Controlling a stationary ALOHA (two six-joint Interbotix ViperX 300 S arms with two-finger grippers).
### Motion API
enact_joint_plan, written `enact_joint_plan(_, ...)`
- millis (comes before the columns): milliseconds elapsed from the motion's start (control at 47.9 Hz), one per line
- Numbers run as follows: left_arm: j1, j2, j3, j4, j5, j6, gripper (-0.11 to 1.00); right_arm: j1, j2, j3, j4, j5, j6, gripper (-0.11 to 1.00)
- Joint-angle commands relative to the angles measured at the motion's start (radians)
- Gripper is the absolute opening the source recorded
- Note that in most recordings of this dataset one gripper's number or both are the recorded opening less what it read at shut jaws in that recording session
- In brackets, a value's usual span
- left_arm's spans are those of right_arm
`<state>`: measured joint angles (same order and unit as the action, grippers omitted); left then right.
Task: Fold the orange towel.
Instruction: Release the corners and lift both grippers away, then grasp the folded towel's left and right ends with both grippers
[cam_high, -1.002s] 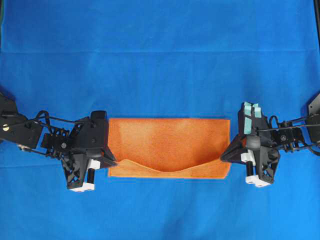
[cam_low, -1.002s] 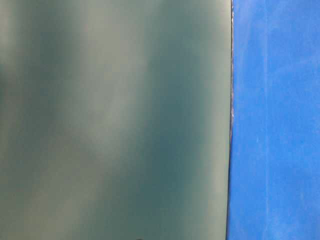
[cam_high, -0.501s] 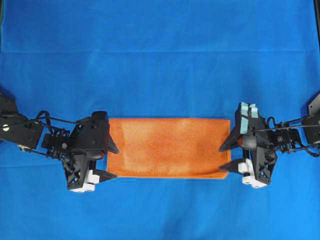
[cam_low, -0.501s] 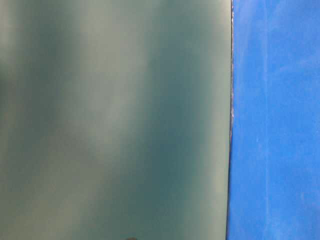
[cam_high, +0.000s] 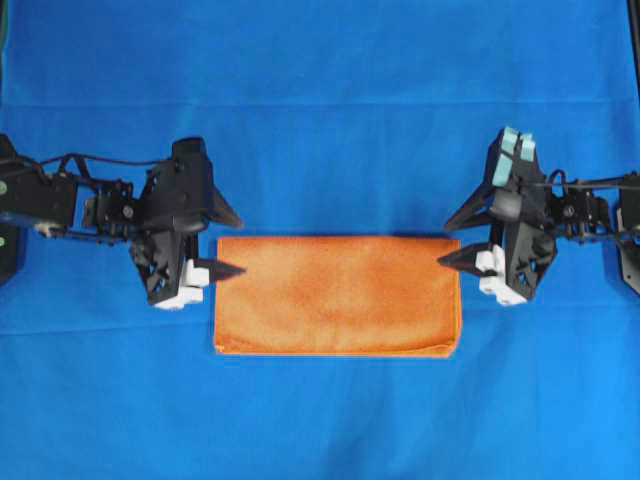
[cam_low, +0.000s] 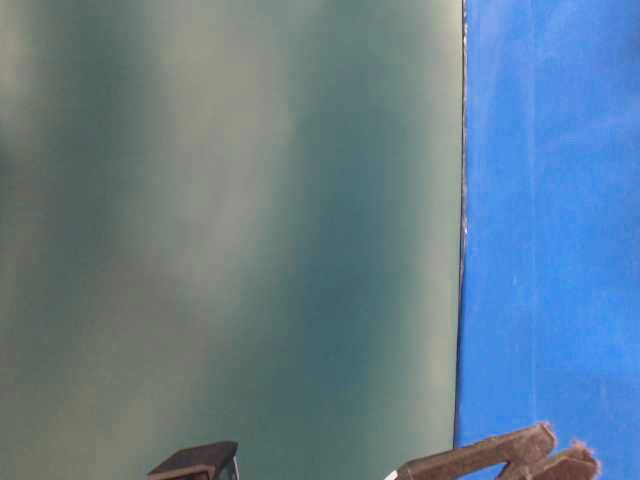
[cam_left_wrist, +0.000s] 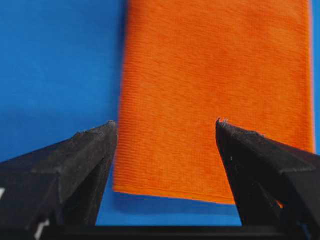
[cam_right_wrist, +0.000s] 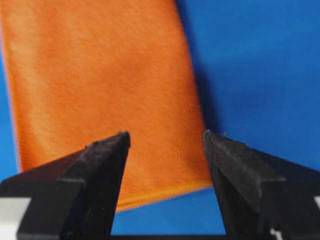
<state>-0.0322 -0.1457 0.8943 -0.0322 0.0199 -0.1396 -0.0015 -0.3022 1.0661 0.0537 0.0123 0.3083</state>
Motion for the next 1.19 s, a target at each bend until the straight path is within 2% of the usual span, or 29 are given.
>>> enact_joint_plan(0, 0.014, -0.006, -0.006, 0.002, -0.005, 0.005, 0.72, -0.017, 0.008, -0.018, -0.011, 0.008, -0.002, 0.63)
enact_joint_plan(397, 0.046, 0.153, 0.017, 0.000, -0.071, 0.006, 0.71, -0.031, 0.160, -0.021, -0.008, -0.023, 0.006, 0.62)
enact_joint_plan(752, 0.044, 0.175, 0.040, 0.000, -0.087, -0.040, 0.70, -0.031, 0.206, -0.015, 0.000, -0.043, 0.018, 0.62)
enact_joint_plan(835, 0.041, 0.176, 0.040, 0.000, -0.078, -0.054, 0.63, -0.029, 0.207, -0.017, 0.000, -0.040, 0.018, 0.62)
enact_joint_plan(919, 0.031, 0.178, 0.034, 0.000, -0.055, -0.058, 0.47, -0.025, 0.207, -0.018, 0.000, -0.037, 0.017, 0.60)
enact_joint_plan(1002, 0.017, 0.179, 0.023, 0.000, -0.025, -0.058, 0.26, -0.017, 0.207, -0.020, -0.002, -0.035, 0.015, 0.50)
enact_joint_plan(1086, 0.008, 0.181, 0.014, 0.000, 0.006, -0.060, 0.09, -0.006, 0.202, -0.020, -0.002, -0.035, 0.015, 0.28)
enact_joint_plan(1107, 0.005, 0.181, 0.011, 0.000, 0.017, -0.058, 0.06, -0.005, 0.201, -0.020, -0.002, -0.034, 0.015, 0.19)
enact_joint_plan(1169, 0.005, 0.176, 0.005, 0.000, 0.037, -0.058, 0.02, -0.003, 0.195, -0.018, -0.002, -0.034, 0.015, 0.03)
